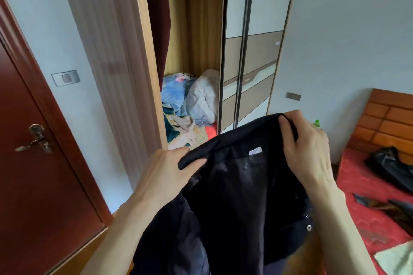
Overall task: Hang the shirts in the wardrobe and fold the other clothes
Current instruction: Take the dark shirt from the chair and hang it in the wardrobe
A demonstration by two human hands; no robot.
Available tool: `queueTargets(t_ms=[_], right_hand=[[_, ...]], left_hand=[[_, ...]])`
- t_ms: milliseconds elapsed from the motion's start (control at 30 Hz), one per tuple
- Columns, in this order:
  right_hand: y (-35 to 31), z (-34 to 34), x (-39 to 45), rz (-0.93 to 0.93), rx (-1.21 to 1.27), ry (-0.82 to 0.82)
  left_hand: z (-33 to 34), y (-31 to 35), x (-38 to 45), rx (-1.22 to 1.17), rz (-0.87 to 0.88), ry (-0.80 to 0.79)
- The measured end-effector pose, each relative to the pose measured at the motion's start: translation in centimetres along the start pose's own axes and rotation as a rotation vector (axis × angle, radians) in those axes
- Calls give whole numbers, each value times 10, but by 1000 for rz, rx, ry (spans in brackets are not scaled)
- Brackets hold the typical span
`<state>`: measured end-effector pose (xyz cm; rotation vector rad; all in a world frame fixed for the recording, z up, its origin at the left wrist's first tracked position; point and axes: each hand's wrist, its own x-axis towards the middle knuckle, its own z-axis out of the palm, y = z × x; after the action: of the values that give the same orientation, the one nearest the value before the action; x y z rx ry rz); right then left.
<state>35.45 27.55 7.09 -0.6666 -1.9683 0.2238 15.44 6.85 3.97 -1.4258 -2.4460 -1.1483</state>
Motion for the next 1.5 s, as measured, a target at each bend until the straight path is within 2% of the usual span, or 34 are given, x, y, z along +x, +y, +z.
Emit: queueTargets(t_ms=[233,367,567,667,800,933,1200,1500], right_hand=[[0,50,24,-89,-176,-78],[16,74,30,-29,-232,-113],[44,111,55,52,-136,-163],[61,130,78,53,-67,-170],[89,149,122,55,99,-203],[124,166,161,44,250,-259],[178,217,234,12,396,-263],[195,290,301,-23,396,-183]], left_hand=[[6,-51,54,249,105,136],[17,-71,87,104,149,169],[42,-88,145,4,150,203],[57,-93,181,28,150,250],[76,-94,236,-19,122,261],[87,-85,289,114,96,304],[108,-57,360,350,14,436],[125,-72,418,519,-9,579]])
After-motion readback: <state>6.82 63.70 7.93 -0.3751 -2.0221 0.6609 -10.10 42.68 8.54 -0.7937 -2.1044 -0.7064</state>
